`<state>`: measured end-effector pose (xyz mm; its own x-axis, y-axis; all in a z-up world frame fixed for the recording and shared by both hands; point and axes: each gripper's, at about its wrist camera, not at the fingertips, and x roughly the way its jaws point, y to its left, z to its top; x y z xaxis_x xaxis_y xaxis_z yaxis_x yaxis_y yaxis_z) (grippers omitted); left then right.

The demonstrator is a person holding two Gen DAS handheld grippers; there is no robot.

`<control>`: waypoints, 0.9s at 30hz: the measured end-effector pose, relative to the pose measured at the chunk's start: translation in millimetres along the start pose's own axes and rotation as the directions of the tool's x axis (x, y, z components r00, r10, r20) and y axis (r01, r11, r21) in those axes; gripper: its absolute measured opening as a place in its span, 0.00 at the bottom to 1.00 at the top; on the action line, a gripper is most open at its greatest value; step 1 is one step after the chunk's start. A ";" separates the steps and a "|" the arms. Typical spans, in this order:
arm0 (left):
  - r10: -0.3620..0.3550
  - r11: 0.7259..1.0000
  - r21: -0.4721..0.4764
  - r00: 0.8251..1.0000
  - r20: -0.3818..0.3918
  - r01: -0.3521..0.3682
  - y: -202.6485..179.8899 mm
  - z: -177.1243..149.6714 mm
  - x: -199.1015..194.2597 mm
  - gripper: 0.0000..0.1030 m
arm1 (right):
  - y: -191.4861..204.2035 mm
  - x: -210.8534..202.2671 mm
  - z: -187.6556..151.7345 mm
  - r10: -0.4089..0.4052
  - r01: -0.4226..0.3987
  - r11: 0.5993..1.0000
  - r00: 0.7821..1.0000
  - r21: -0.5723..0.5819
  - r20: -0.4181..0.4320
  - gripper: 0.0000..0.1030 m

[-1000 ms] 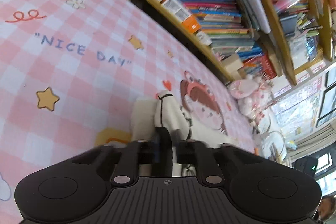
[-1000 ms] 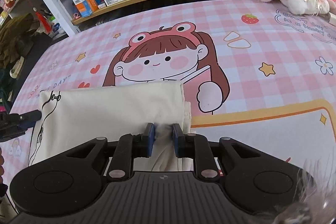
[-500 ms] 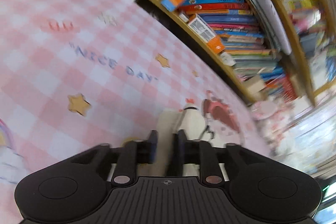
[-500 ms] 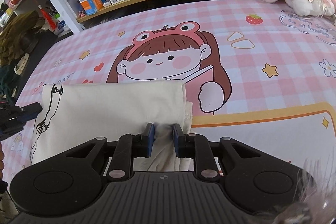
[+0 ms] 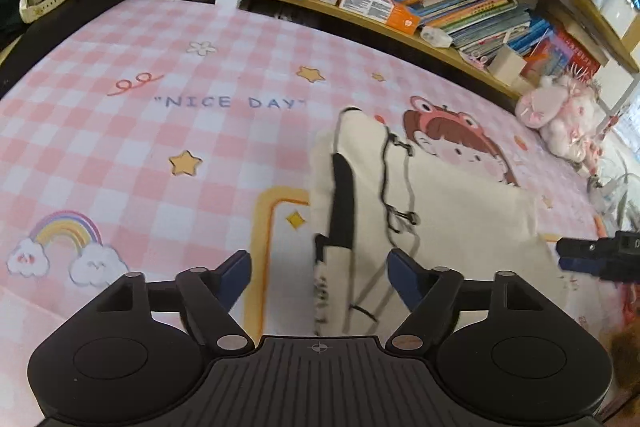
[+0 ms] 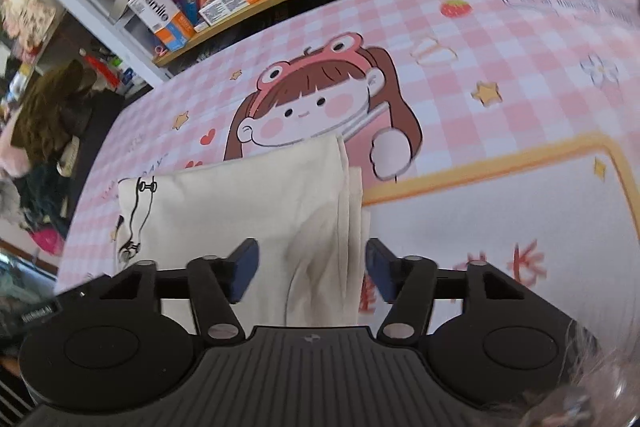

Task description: Fold clothes

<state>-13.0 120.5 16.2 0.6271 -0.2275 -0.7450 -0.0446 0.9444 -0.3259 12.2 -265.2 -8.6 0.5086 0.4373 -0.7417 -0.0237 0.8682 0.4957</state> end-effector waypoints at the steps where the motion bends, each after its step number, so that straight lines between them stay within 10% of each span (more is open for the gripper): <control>1: -0.006 1.000 -0.012 1.000 -0.002 0.006 -0.5 -1.4 0.1 0.80 | -2.9 -1.0 -2.4 0.001 -0.001 1.000 1.000 0.021 -0.006 0.66; 11: -0.093 0.972 -0.221 0.994 -0.052 0.080 13.4 -20.7 10.3 0.80 | -25.1 -1.7 -28.2 0.028 -0.017 0.990 0.996 0.140 -0.080 0.64; 22: -0.140 0.960 -0.249 0.989 -0.043 0.125 14.1 -10.5 20.4 0.77 | -13.7 8.0 -30.5 0.028 -0.021 0.994 0.997 0.110 -0.070 0.47; 27: -0.150 0.966 -0.222 0.986 -0.074 0.131 5.8 -3.9 29.2 0.57 | -7.0 13.1 -30.1 0.018 -0.012 0.996 0.998 0.089 -0.065 0.34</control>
<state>2.0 118.5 -9.8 0.5671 -0.3840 -0.7287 -0.1340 0.8299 -0.5416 -6.9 -258.5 -35.3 0.4510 0.4669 -0.7606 0.0468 0.8387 0.5426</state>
